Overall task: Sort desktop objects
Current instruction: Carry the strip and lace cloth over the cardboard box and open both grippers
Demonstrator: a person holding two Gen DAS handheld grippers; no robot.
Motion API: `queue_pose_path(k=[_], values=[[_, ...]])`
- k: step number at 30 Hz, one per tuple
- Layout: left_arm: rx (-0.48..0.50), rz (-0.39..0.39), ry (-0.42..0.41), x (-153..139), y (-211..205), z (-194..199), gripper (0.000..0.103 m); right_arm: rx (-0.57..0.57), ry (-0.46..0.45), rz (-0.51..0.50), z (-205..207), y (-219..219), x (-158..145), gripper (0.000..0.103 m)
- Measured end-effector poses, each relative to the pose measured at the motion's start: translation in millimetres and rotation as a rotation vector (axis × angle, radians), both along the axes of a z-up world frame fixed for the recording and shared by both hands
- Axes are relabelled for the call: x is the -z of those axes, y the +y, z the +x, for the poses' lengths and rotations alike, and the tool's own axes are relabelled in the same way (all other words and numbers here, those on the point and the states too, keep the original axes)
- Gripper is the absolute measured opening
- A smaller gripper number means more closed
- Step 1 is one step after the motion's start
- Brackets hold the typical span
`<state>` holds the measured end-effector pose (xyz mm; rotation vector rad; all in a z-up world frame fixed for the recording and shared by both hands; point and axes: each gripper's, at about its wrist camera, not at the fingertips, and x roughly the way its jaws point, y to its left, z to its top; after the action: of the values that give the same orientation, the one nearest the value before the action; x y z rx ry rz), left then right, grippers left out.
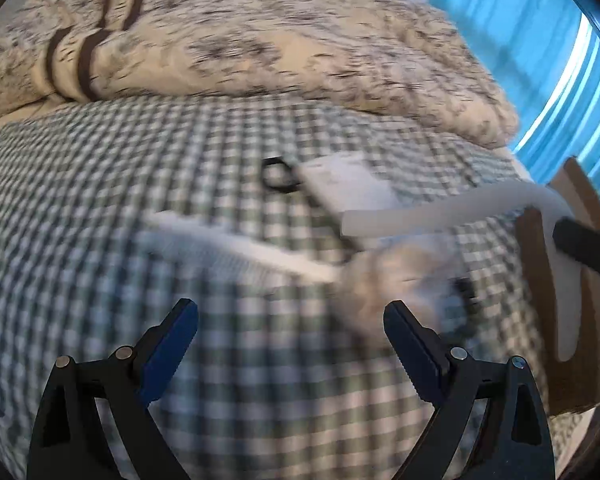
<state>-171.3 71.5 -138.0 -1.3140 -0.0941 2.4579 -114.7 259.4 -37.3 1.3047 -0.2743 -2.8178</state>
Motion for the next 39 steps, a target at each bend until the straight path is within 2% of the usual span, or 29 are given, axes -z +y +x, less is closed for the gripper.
queue_pose_path(k=[4, 5, 7, 8, 9, 10, 11, 12, 17, 20, 22, 26, 30, 34, 37, 39], values=[[0.134, 0.053, -0.001, 7, 45, -13, 0.096, 0.050, -0.003, -0.013, 6, 19, -6, 0.008], [0.169, 0.033, -0.033, 17, 59, -19, 0.096, 0.056, -0.003, -0.017, 10, 23, -8, 0.008], [0.197, -0.087, 0.037, 20, 77, -14, 0.095, 0.065, 0.007, -0.019, 20, 32, -17, 0.008], [0.235, -0.146, 0.057, 20, 86, -10, 0.066, 0.066, 0.015, -0.015, 23, 35, -20, 0.008], [0.241, -0.156, 0.065, 18, 88, -6, 0.019, 0.069, 0.023, -0.009, 27, 37, -24, 0.008], [0.246, -0.130, 0.043, 15, 87, -5, 0.015, 0.074, 0.030, -0.004, 28, 39, -27, 0.008], [0.240, -0.090, 0.025, 9, 81, -3, 0.015, 0.078, 0.037, -0.006, 31, 41, -30, 0.008], [0.222, -0.083, 0.028, 3, 76, 0, 0.015, 0.079, 0.046, -0.015, 34, 43, -33, 0.008], [0.108, -0.091, 0.079, -40, 48, 23, 0.015, 0.084, 0.115, -0.035, 53, 50, -56, 0.008], [0.090, -0.101, 0.141, -79, 44, 42, 0.015, 0.105, 0.182, -0.054, 70, 63, -80, 0.008], [0.117, -0.077, 0.172, -108, 52, 55, 0.015, 0.132, 0.222, -0.061, 82, 74, -95, 0.008], [0.239, -0.021, 0.255, -165, 98, 80, 0.015, 0.186, 0.294, -0.056, 115, 102, -127, 0.008], [0.353, 0.030, 0.256, -198, 153, 100, 0.015, 0.264, 0.297, 0.009, 139, 135, -145, 0.008], [0.480, 0.049, 0.225, -203, 215, 127, 0.015, 0.306, 0.245, -0.007, 153, 176, -145, 0.010], [0.543, -0.004, 0.168, -180, 256, 141, 0.015, 0.335, 0.172, -0.023, 152, 199, -123, 0.010], [0.547, -0.012, 0.119, -163, 267, 142, 0.015, 0.356, 0.139, -0.027, 151, 211, -108, 0.010]])
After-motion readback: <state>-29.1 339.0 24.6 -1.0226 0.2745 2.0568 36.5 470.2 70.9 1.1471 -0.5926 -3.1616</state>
